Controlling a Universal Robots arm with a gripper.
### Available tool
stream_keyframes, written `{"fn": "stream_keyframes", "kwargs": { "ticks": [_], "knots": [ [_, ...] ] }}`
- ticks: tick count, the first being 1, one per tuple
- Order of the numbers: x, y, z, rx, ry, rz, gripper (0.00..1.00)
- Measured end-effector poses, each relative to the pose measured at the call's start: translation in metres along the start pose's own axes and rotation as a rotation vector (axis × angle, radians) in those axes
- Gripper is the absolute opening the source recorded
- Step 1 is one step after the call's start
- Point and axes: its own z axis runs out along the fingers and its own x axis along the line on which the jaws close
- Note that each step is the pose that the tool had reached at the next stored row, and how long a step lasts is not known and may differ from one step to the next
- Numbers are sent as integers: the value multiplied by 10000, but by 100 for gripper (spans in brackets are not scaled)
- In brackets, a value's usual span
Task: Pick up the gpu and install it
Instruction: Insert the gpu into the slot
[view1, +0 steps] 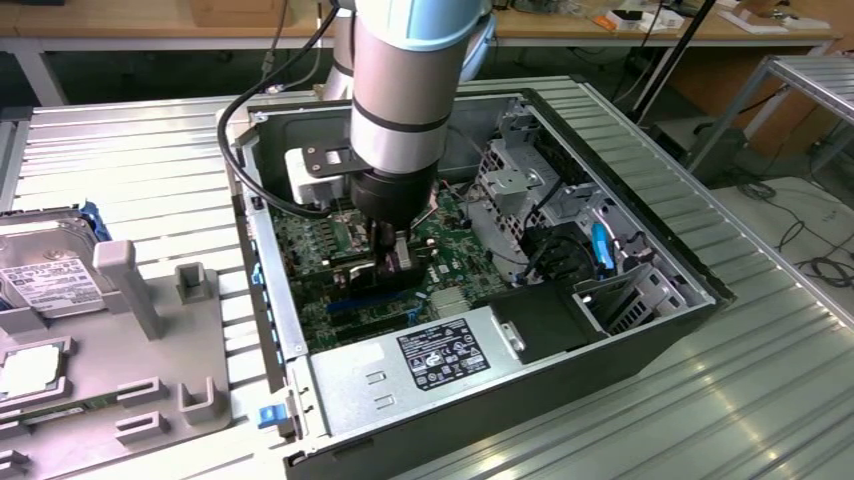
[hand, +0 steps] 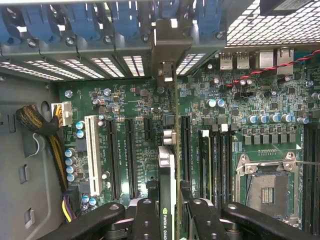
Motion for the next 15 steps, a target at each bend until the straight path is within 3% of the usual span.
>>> {"fn": "stream_keyframes", "kwargs": {
  "ticks": [5,15],
  "knots": [
    [1,1,12,33,-3,0,27],
    [0,0,13,36,-5,0,27]
  ]
}}
